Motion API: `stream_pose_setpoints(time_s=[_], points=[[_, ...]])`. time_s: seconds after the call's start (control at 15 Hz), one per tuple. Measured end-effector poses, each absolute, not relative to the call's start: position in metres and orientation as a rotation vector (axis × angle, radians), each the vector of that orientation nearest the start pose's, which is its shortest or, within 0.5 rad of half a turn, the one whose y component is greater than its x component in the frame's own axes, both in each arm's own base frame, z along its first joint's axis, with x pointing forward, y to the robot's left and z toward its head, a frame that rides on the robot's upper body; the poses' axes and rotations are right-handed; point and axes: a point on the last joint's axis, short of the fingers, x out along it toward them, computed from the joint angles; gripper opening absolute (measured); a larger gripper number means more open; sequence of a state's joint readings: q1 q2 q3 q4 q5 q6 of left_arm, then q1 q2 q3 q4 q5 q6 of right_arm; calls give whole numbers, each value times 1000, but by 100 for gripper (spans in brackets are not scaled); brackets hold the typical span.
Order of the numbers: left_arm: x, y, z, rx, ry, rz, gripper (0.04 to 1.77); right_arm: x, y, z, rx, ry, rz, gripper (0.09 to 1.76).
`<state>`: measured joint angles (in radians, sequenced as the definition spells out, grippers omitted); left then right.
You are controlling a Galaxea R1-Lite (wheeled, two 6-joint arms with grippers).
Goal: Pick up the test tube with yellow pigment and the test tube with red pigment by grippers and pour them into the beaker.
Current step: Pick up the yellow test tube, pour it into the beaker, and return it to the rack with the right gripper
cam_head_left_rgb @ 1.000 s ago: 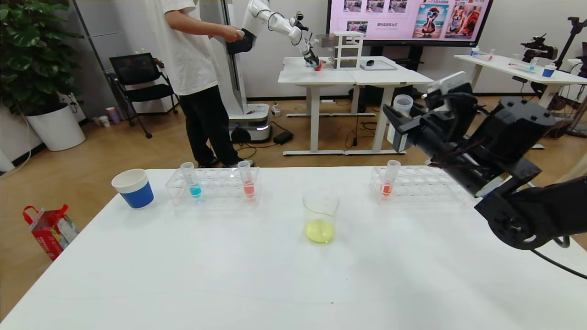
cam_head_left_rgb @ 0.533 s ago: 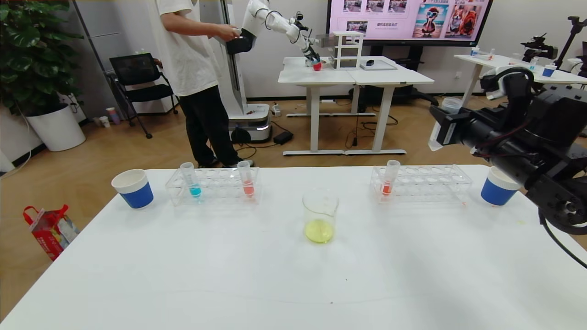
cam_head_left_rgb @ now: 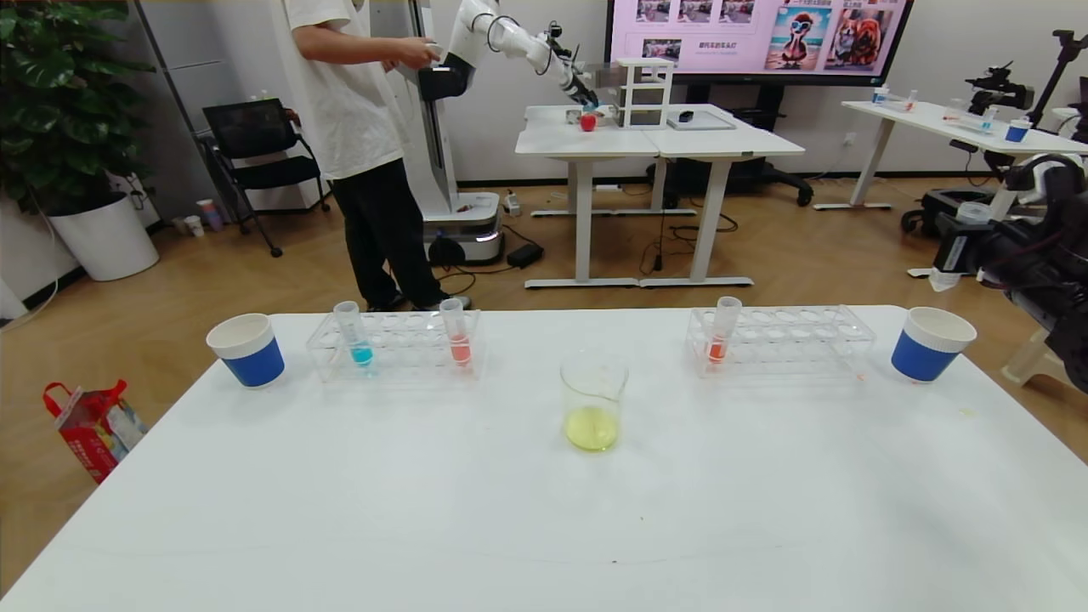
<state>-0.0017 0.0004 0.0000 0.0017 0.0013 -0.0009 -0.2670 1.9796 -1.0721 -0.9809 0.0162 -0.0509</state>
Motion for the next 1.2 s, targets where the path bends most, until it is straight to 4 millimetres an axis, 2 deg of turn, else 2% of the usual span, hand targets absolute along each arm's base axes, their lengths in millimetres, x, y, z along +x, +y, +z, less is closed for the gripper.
stream_pose_setpoints(time_s=[0.07, 0.2, 0.47, 0.8, 1.2], points=[[-23, 0, 75, -1, 2, 0, 175, 378, -117, 185, -61, -57, -287, 51], [-23, 0, 75, -2, 2, 0, 175, 384, -136, 174, -60, -39, -325, 51], [-23, 0, 75, -1, 2, 0, 175, 397, -153, 154, -54, -15, -351, 51], [-23, 0, 75, -1, 2, 0, 175, 406, -151, 130, -35, 28, -336, 51], [-23, 0, 75, -1, 2, -1, 175, 402, -143, 110, -25, 53, -320, 51]])
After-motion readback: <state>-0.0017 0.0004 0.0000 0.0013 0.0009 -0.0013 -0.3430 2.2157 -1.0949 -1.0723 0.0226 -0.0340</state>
